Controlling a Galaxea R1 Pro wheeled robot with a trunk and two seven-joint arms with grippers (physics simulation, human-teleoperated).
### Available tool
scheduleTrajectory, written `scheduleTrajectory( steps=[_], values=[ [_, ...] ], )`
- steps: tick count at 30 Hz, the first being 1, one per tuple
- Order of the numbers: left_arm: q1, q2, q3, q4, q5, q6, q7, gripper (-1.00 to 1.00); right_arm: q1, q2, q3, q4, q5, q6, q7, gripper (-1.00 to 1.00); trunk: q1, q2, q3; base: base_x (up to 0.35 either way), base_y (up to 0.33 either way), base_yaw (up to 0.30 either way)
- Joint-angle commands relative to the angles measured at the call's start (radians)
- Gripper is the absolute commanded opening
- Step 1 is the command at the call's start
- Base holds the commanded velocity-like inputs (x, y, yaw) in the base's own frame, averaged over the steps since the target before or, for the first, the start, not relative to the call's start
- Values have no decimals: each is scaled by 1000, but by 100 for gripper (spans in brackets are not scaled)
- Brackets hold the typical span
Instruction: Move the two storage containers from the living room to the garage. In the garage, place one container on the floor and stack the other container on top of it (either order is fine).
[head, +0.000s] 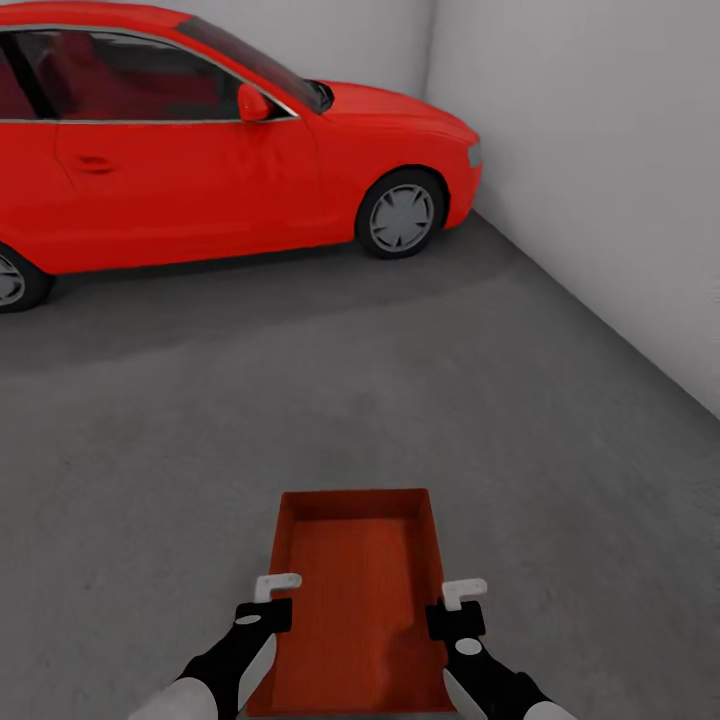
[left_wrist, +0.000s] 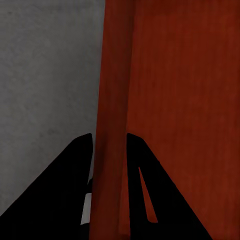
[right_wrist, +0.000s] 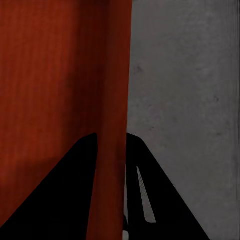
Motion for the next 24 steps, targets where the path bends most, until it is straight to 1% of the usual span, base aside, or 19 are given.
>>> scheduleTrajectory(
  steps=[1,24],
  values=[
    [0,1,33,-1,2,8,13,-100,-1,-10,-15,-2,9,-8,-78,-100,1,-1,-1,321,0,-298],
    [0,1,33,-1,2,8,13,-100,-1,-10,-16,-2,8,-8,-78,-100,1,-1,-1,321,0,-299]
  ],
)
